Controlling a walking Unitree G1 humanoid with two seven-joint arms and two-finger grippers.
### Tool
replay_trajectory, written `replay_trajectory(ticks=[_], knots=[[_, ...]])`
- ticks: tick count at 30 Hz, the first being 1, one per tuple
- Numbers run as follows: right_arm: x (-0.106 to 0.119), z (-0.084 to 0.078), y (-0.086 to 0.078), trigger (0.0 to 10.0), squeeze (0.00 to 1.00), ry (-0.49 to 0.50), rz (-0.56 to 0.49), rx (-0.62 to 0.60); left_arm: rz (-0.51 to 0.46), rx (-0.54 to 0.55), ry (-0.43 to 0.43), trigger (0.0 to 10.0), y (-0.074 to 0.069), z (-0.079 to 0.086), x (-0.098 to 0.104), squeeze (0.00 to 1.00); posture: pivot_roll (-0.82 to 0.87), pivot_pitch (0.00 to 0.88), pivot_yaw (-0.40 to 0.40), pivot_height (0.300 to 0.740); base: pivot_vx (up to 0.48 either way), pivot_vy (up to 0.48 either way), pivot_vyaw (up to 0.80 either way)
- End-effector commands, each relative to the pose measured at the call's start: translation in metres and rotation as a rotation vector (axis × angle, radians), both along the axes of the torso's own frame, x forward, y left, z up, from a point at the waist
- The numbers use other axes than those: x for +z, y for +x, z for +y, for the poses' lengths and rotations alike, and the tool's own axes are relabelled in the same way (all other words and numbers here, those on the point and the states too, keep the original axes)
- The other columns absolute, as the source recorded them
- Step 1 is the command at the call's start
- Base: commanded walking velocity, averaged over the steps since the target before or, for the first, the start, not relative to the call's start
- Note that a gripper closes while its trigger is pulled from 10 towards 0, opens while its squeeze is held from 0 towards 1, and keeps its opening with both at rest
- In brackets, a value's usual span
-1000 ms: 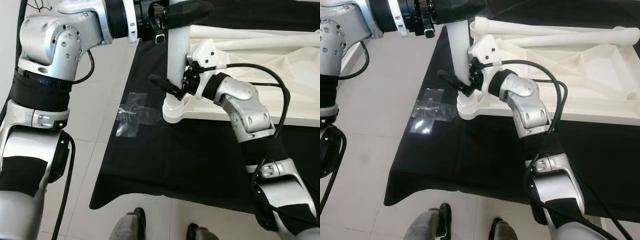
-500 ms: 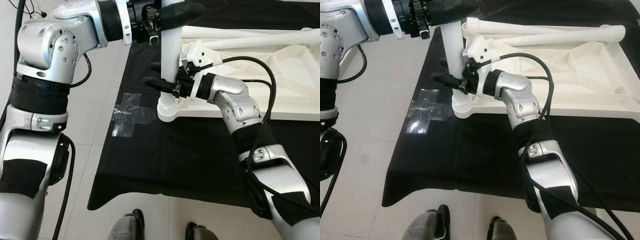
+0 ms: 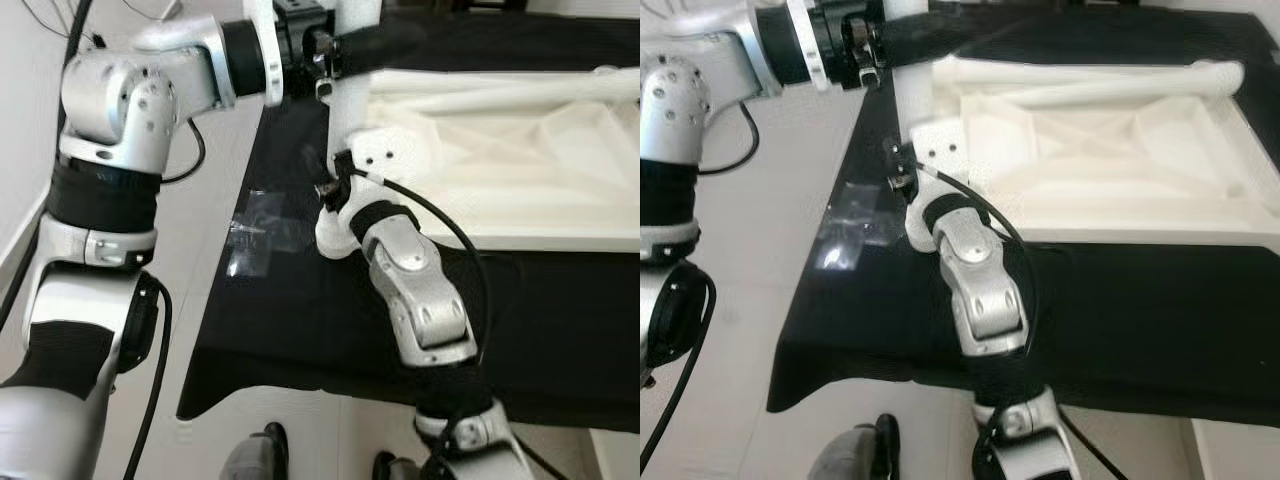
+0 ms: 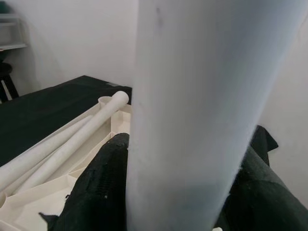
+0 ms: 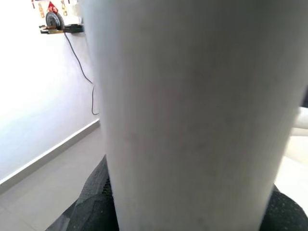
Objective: Building children table
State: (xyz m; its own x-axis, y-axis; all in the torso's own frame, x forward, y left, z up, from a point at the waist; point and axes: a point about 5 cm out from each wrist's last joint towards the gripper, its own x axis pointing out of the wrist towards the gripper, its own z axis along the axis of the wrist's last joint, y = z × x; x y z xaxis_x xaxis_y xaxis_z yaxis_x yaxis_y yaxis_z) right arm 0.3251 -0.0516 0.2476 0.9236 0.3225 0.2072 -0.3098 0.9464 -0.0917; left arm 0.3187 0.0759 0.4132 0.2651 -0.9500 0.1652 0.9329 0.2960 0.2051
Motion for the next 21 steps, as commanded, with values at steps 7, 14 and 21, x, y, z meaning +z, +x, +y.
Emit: replay_trajectory(ticks=[7, 14, 21], knots=[[-0.042, 0.006, 0.001, 10.0, 0.00, -0.012, 0.240, -0.071, 0.002, -0.057, 0.045, 0.0, -0.010, -0.004, -0.007, 0.00, 0.17, 0.275, 0.022, 0.740, 0.000, 0.000, 0.00], [-0.036, 0.009, 0.001, 10.0, 0.00, -0.026, 0.254, 0.032, -0.002, -0.077, 0.068, 0.0, -0.011, -0.005, -0.006, 0.00, 0.17, 0.280, 0.029, 0.740, 0.000, 0.000, 0.00], [0.001, -0.016, 0.023, 10.0, 1.00, -0.055, 0.052, 0.321, 0.002, -0.086, 0.065, 0.0, -0.011, -0.005, -0.006, 0.00, 0.17, 0.283, 0.035, 0.740, 0.000, 0.000, 0.00]])
